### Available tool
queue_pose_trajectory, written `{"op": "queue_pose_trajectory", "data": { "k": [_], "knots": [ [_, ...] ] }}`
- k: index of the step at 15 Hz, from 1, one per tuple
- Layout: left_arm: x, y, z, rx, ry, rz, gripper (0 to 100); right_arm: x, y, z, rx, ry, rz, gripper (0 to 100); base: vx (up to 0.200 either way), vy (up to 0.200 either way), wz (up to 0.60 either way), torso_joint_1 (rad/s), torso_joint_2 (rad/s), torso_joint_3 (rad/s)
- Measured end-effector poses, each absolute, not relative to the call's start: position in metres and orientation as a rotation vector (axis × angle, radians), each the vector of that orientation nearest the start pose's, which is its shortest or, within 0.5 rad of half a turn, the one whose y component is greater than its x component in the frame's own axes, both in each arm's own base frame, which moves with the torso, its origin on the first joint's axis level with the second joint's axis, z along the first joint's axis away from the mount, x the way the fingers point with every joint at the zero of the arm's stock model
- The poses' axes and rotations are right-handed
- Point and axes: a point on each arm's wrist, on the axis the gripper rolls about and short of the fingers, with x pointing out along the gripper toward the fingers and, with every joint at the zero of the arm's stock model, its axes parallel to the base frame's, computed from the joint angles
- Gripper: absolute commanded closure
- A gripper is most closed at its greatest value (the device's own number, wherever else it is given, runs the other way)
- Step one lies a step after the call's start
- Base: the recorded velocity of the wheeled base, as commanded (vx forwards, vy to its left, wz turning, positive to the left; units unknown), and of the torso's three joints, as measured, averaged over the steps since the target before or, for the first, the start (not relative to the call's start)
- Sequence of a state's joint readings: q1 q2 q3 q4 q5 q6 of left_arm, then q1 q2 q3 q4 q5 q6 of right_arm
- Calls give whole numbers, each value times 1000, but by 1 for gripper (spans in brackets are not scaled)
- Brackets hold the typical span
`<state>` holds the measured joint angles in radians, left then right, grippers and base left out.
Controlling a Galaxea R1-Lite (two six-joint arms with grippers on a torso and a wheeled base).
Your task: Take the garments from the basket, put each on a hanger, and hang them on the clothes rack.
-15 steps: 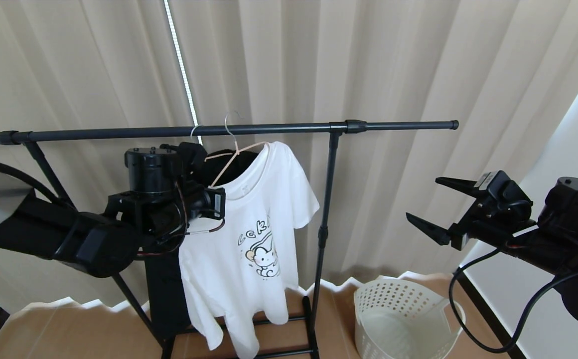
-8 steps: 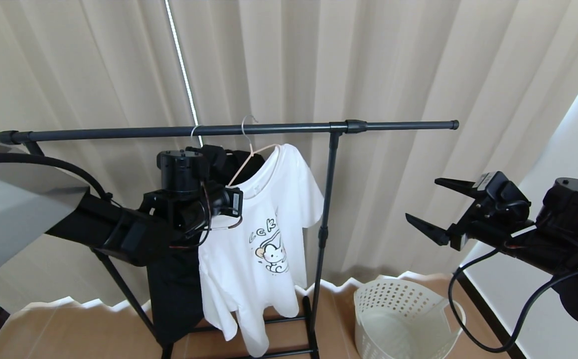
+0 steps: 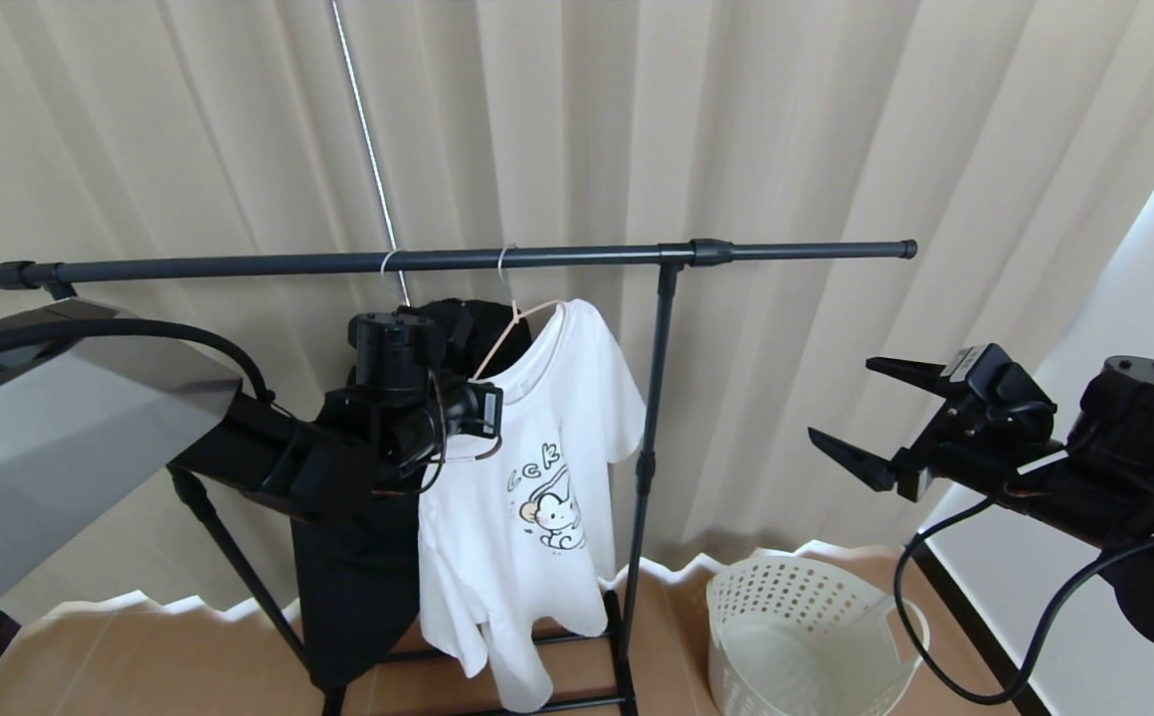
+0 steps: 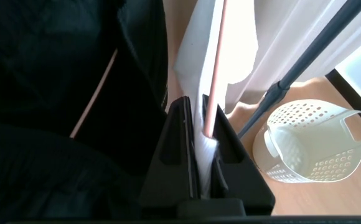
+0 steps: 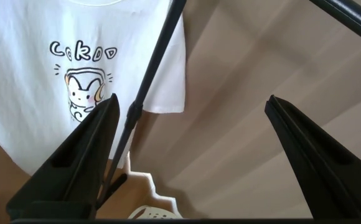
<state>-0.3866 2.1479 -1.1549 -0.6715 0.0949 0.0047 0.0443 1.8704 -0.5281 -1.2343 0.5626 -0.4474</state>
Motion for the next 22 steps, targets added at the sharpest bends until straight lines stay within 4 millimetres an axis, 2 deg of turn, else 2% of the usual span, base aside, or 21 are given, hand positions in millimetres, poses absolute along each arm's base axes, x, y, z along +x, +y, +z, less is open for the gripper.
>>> {"op": "queue_pose_trajectory", "data": {
  "k": [5,6,11,15,18,20,22],
  "knots": [
    [399,-159,107,81,313,-286,100,300,25,122,-405,-31,619,0,0,0,0,0,0,0],
    [400,-159,106,81,313,-285,0,300,25,122,-405,-30,619,0,0,0,0,0,0,0],
    [396,-156,111,51,307,-275,0,300,26,123,-407,-37,619,0,0,0,0,0,0,0],
    [366,-144,136,45,291,-261,0,293,25,132,-418,-79,612,0,0,0,0,0,0,0],
    [321,-126,161,49,269,-246,0,277,25,146,-417,-114,605,0,0,0,0,0,0,0],
    [281,-110,175,54,253,-243,0,264,24,157,-404,-135,586,0,0,0,0,0,0,0],
    [238,-93,179,57,247,-241,0,255,23,168,-332,-138,519,0,0,0,0,0,0,0]
  ]
}}
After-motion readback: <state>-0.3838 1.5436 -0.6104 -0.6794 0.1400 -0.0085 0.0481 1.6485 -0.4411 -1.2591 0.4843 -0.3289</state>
